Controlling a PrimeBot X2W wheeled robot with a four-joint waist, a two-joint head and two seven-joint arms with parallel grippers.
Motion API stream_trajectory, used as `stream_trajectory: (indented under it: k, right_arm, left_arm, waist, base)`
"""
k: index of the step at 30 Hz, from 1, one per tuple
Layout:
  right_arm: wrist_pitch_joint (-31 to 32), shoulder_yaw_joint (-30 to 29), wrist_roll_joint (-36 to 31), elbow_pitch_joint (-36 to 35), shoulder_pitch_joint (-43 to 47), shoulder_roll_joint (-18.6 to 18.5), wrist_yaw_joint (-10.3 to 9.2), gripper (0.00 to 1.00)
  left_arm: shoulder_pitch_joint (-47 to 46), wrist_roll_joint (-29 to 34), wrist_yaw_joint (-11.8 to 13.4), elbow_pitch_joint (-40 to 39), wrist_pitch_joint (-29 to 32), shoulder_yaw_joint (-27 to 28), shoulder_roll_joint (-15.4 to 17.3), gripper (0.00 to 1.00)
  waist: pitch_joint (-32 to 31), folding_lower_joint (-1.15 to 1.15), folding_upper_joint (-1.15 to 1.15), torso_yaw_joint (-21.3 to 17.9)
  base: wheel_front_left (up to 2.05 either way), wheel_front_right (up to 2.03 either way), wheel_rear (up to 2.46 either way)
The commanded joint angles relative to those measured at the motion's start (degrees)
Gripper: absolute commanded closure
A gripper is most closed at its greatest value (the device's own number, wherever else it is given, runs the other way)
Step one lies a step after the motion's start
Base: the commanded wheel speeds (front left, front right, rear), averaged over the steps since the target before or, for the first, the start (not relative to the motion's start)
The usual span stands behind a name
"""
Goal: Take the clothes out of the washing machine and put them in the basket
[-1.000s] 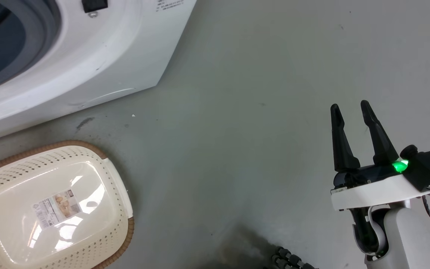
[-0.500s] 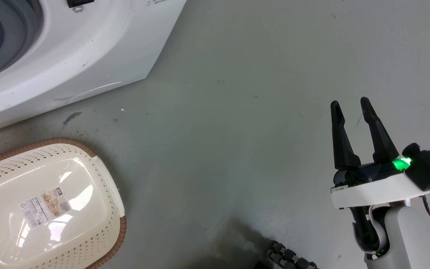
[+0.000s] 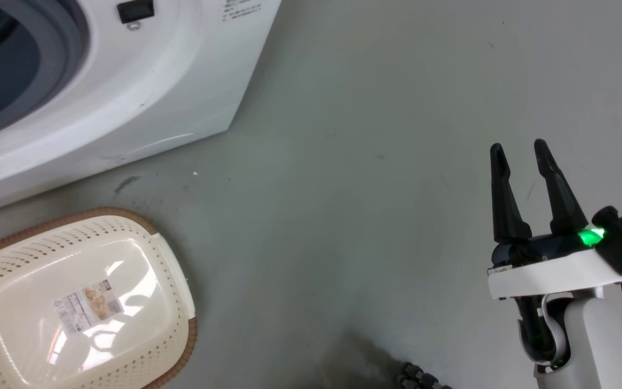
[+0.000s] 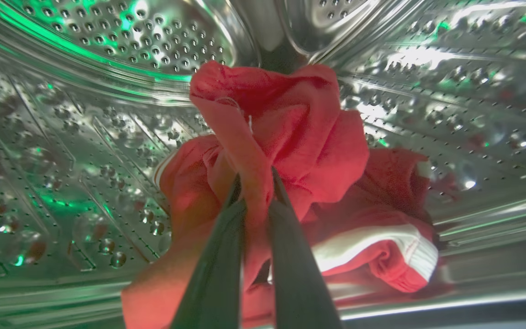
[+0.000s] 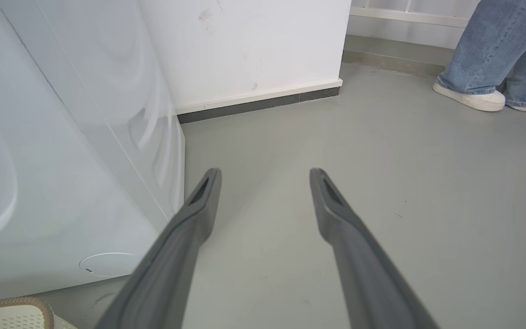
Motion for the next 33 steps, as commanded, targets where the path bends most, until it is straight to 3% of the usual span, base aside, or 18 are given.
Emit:
stream_trajectory:
  k: [1,8,18,24,33]
  right_arm:
    - [-0.1,-0.5,-0.7,0.2,-0.5,0.0,-0.02,0.0]
    - [-0.1,-1.8,-2.4,0.8,0.9,0.0,-0.02,0.0]
    - [-0.1,-3.1,-4.9,1.9,3.8,0.0,-0.02,0.0]
    - [-0.1,-3.8,-6.2,2.5,5.6,0.0,-0.02,0.0]
    - [0.6,-4.9,-7.4,1.4,8.4,0.0,-0.02,0.0]
  left_arm:
    - [1.7,-0.4,0.3,0.0,-2.9,0.4,-0.8,1.0]
    - [6.8,-2.3,0.6,2.3,-15.4,1.3,-5.1,1.0]
    - [14.3,-5.0,-0.1,7.0,-28.4,1.9,-11.9,1.0]
    - [18.7,-6.4,-0.9,7.7,-34.0,1.8,-15.3,1.0]
    - [25.8,-8.0,-1.7,4.1,-37.4,2.7,-18.2,1.0]
  waist:
    - [-1.7,0.0,0.0,1.0]
    - [-7.5,0.0,0.0,3.5]
    - [-16.1,0.0,0.0,7.1]
    - [-20.8,0.0,0.0,9.2]
    - [-26.5,0.0,0.0,12.6]
  base:
    - [0.0,0.0,0.0]
    - [0.0,0.0,0.0]
    - [0.0,0.0,0.0]
    - [0.0,0.0,0.0]
    - [0.0,0.0,0.0]
